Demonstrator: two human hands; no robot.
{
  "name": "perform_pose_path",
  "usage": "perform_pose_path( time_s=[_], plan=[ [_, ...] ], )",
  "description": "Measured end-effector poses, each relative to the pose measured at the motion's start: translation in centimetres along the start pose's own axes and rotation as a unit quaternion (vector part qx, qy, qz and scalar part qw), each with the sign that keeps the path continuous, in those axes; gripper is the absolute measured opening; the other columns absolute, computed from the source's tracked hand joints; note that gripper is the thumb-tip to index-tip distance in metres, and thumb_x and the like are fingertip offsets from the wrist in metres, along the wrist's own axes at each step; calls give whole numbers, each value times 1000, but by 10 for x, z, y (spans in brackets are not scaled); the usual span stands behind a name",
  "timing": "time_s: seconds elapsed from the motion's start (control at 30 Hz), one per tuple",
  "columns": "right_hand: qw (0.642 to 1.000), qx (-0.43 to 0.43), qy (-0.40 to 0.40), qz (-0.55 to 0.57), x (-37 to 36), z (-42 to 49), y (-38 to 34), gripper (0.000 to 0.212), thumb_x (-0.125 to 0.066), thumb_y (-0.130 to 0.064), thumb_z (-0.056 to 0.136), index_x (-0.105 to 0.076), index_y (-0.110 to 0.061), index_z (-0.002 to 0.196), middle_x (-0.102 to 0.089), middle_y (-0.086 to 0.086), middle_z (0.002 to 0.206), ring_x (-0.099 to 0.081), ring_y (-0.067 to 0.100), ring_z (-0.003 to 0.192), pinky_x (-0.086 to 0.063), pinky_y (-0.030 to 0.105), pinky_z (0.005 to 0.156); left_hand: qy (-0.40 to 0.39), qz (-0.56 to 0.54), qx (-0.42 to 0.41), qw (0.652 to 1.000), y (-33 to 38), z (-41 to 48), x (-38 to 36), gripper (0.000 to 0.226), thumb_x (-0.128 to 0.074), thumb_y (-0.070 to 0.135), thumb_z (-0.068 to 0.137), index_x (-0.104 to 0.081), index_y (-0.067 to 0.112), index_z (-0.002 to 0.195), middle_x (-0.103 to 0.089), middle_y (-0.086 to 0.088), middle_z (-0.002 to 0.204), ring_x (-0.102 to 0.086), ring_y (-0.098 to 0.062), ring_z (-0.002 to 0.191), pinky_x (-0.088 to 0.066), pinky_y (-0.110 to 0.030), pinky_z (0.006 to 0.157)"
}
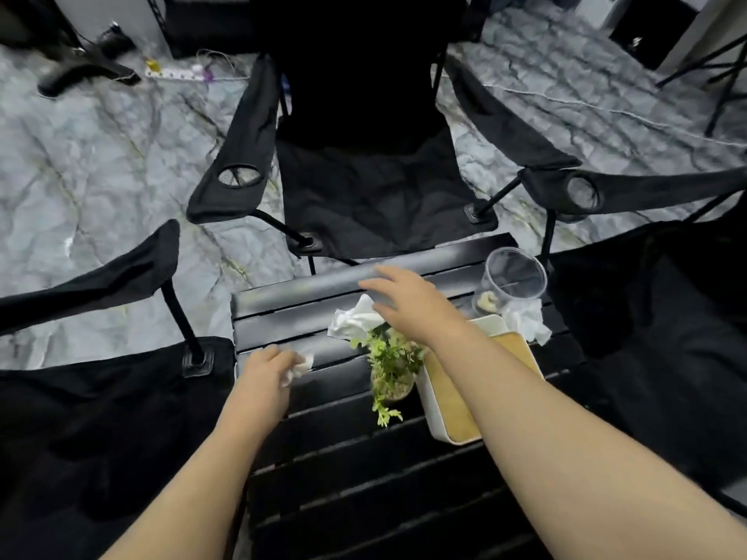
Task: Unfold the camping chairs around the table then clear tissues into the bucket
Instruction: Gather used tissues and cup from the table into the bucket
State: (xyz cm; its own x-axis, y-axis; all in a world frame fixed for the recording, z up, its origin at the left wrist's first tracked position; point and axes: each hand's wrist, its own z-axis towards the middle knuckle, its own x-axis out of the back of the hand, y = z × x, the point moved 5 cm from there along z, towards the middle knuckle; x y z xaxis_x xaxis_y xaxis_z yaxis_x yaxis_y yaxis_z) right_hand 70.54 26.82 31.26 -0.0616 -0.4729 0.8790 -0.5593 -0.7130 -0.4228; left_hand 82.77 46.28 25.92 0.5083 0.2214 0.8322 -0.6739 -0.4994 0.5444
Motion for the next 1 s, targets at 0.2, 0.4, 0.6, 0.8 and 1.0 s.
perform_pose_path(
  time_s=[0.2, 0.4, 0.6, 0.8, 1.0],
  plan=[
    [946, 139, -251, -150, -64, 63, 8, 50, -49, -14, 94, -45, -40, 136, -18, -7, 158, -19, 19, 144, -30, 42, 112, 2, 1, 12, 1000, 3, 18, -17, 37, -51, -13, 78, -68, 7, 103, -63, -7, 105, -43, -20, 102, -41, -31, 83],
    [912, 181, -295, -219, -89, 68, 15, 68, -50, 4, 86, -41, -37, 139, -20, -8, 158, -13, 17, 146, -32, 41, 108, -10, 20, 34, 999, -3, 20, -28, 35, -51, -14, 74, -69, 3, 99, -63, -14, 103, -51, -34, 102, -41, -32, 77],
    [974, 144, -136, -111, -49, 53, 27, 41, -49, -6, 88, -59, -25, 123, -64, 5, 115, -55, 27, 105, -46, 34, 85, -7, 26, 41, 999, 13, 10, -17, 35, -47, -11, 81, -67, 6, 104, -61, -8, 104, -49, -28, 105, -32, -24, 75],
    [997, 70, 5, -14, 27, -5, 22, 41, -49, 1, 89, -61, -19, 122, -63, 7, 116, -55, 28, 107, -46, 37, 84, 7, 13, -11, 1000, 63, 13, 22, 30, -56, -6, 82, -67, 6, 107, -61, -12, 104, -49, -33, 102, -39, -32, 81],
    [993, -62, 73, 69, 55, -136, 25, 54, -52, -4, 91, -44, -26, 139, -42, -3, 144, -39, 21, 128, -38, 29, 99, -34, 15, -130, 991, 142, -17, 22, 36, -56, -10, 77, -67, 7, 108, -62, -12, 107, -50, -34, 102, -38, -31, 86]
  ],
)
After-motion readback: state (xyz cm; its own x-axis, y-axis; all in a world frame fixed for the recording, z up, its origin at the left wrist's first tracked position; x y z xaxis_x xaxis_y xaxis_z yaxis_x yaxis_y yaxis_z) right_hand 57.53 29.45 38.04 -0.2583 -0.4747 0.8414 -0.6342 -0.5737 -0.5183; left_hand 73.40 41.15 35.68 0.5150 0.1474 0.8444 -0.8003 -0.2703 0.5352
